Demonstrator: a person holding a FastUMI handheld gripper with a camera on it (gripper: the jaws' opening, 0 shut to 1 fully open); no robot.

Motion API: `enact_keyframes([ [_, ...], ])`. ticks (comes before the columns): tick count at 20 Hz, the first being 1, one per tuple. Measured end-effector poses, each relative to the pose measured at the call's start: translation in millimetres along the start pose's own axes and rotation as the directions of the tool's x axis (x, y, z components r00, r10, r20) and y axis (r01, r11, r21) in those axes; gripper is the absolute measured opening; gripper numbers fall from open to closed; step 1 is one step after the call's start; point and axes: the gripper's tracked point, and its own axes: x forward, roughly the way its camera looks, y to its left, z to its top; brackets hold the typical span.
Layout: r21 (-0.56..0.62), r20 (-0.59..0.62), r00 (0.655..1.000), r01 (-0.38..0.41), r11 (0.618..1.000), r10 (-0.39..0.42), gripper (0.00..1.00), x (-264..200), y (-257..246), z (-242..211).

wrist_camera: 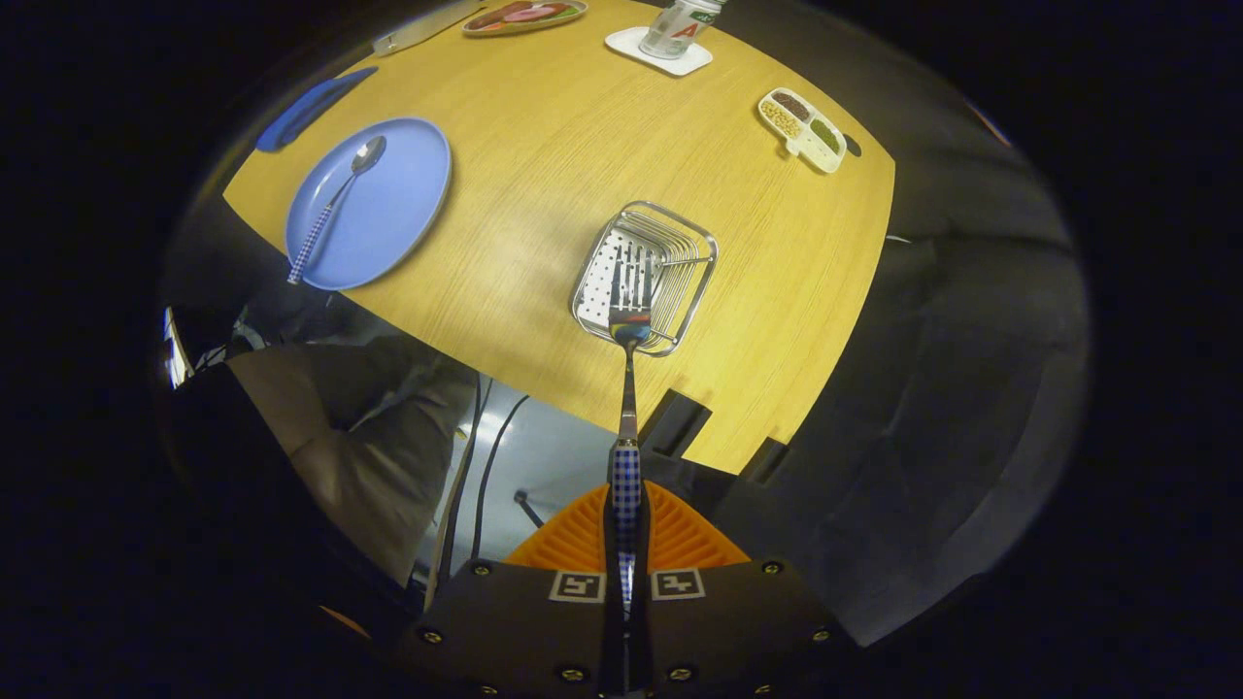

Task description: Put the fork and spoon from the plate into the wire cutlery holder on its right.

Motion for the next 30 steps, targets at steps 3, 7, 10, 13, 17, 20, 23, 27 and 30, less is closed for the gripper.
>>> enact_keyframes([
  [3,-0.067,-0.082,0.996,0.037,0.997,-0.042,0.03,7.9,-17.4,6.6],
  [7,-0.177,-0.157,0.983,0.069,0.982,-0.098,0.03,15.1,-29.5,26.7],
  [10,-0.217,-0.167,0.98,0.075,0.973,-0.112,0.03,18.1,-31.6,37.3],
  [13,-0.226,-0.19,0.978,0.043,0.973,-0.087,0.03,27.7,-30.6,45.1],
  [17,-0.223,-0.245,0.967,0.008,0.975,-0.064,0.03,43.7,-30.6,46.4],
  [20,-0.209,-0.201,0.978,0.005,0.978,-0.048,0.06,49.7,-26.0,60.9],
  [23,-0.197,-0.208,0.977,-0.001,0.98,-0.041,0.11,52.9,-27.5,60.8],
  [27,-0.191,-0.18,0.983,0.011,0.982,-0.046,0.34,49.2,-30.1,68.5],
  [30,-0.167,-0.113,0.99,0.059,0.984,-0.079,0.77,42.1,-39.6,74.2],
])
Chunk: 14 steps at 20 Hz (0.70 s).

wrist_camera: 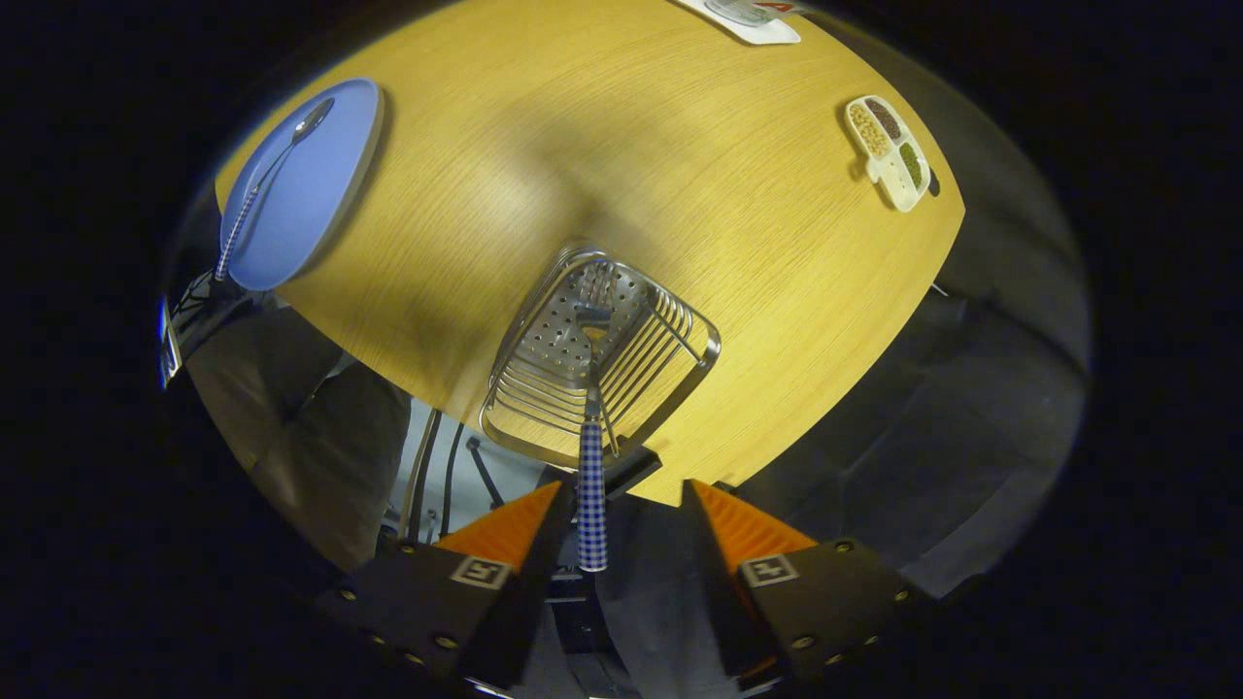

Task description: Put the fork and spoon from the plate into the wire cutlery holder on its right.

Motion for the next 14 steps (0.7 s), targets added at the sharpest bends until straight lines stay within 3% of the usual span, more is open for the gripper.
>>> enact_keyframes([
  [1,0.023,0.028,1.0,0.013,1.0,-0.013,1.0,-11.0,-1.5,3.9],
  [8,0.199,0.229,0.971,0.023,0.98,-0.069,0.96,-43.2,17.1,13.3],
  [14,0.35,0.43,0.903,-0.165,0.922,-0.001,0.96,-79.6,84.3,29.4],
])
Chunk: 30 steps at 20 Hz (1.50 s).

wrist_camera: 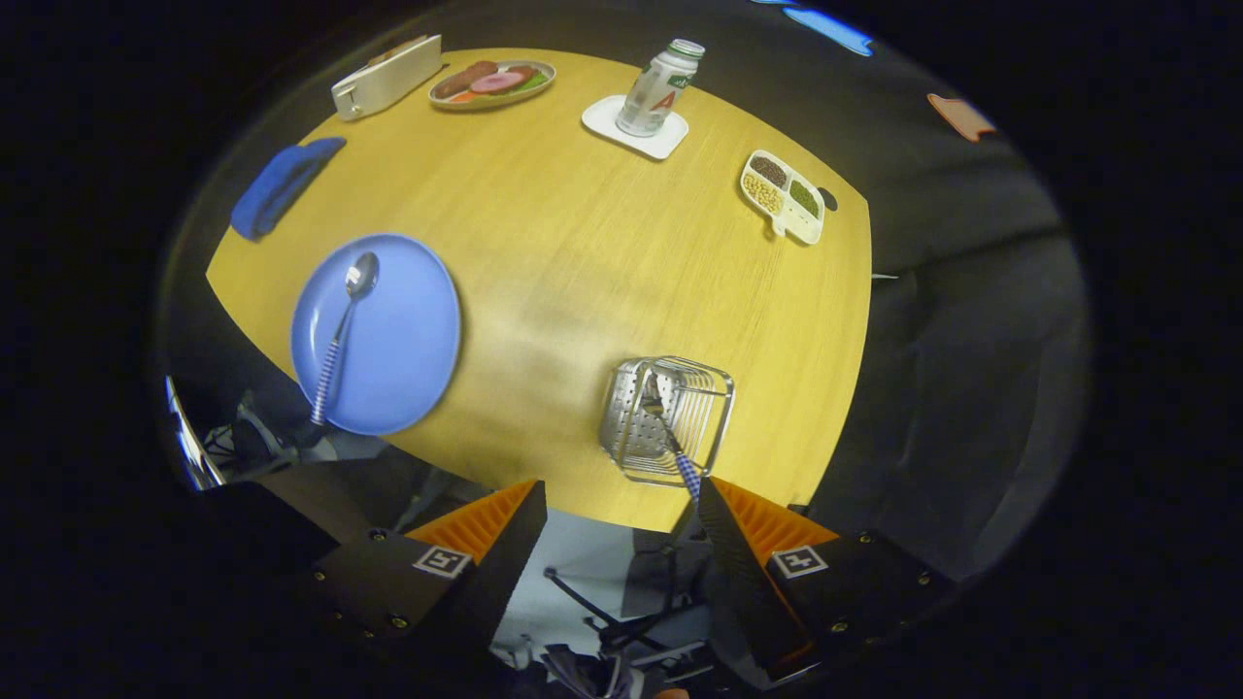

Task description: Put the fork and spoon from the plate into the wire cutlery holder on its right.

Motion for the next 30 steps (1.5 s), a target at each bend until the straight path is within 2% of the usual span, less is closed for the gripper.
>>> enact_keyframes([
  [1,0.031,0.019,1.0,-0.006,0.999,0.005,0.97,-3.3,7.4,-1.3],
  [3,0.1,0.063,0.996,-0.067,0.993,0.061,0.97,-8.2,34.1,0.9],
  [7,0.131,0.166,0.979,-0.139,0.982,0.117,0.96,-20.9,77.1,10.9],
  [10,0.124,0.249,0.95,-0.222,0.967,0.186,0.97,-21.2,104.7,26.2],
  [16,0.109,0.3,0.924,-0.28,0.954,0.237,0.97,-25.5,148.0,39.8],
  [21,0.099,0.295,0.917,-0.308,0.946,0.268,0.97,-13.4,187.5,46.8],
  [25,0.112,0.279,0.928,-0.286,0.952,0.246,0.97,6.5,207.2,47.8],
  [28,0.108,0.257,0.931,-0.294,0.95,0.259,0.97,21.5,226.0,46.6],
  [30,0.121,0.238,0.942,-0.269,0.955,0.236,0.97,35.4,229.2,44.4],
])
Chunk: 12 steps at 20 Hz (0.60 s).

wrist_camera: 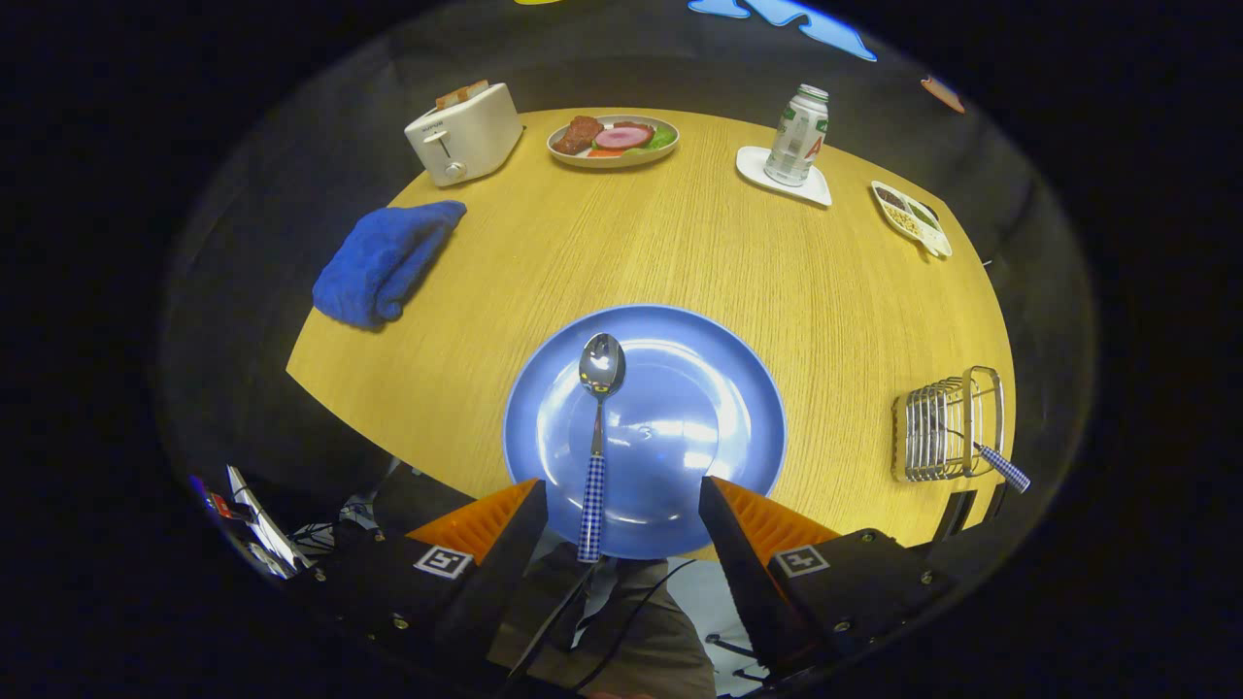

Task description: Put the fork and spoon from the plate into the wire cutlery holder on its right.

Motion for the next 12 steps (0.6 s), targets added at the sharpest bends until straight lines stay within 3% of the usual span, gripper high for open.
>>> enact_keyframes([
  [4,-0.02,-0.088,0.996,0.001,1.0,-0.003,0.97,28.6,6.2,-17.2],
  [12,-0.038,-0.179,0.984,0.002,0.999,-0.009,0.97,42.4,3.8,-21.8],
])
